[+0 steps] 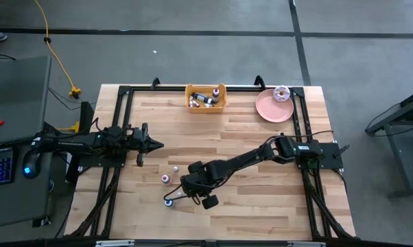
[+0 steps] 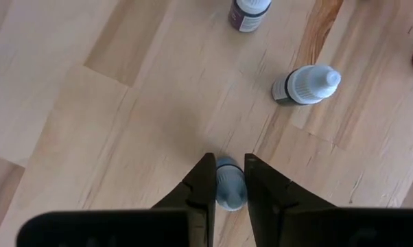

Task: Pick & Place food coloring
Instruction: Put the small blue food coloring bottle into the yellow bin

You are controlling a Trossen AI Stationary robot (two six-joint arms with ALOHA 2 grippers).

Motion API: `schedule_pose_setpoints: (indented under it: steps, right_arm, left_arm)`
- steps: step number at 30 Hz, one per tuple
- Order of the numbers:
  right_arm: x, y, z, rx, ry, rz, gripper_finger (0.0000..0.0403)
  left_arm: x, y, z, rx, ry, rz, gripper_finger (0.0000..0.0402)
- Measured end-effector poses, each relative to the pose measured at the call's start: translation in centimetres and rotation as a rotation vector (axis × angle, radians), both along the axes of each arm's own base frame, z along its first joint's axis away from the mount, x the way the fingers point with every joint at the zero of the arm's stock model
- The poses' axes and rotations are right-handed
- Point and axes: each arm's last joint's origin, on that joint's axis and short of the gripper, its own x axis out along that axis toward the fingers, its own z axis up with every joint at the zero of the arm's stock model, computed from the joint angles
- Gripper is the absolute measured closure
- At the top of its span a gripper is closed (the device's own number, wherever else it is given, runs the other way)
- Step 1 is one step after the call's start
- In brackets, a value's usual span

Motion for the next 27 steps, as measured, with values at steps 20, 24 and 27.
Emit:
schedule_pose_setpoints:
  steps: [20,24,27]
  right_arm:
    - [-2.1,-0.9,6.4,0.061,-0.035,-0.138,0.0354]
    - [-2.8,-1.2,8.5,0.089,-0.064,-0.255,0.0354]
    - [-3.3,-1.4,9.7,0.110,-0.074,-0.351,0.0354]
  left_arm:
    - [0.0,0.0,0.0,0.000,0.000,0.000,0.0401]
    - [0.0,0.0,0.0,0.000,-0.001,0.000,0.0401]
    - [0.0,0.0,0.0,0.000,-0.001,0.000,0.0401]
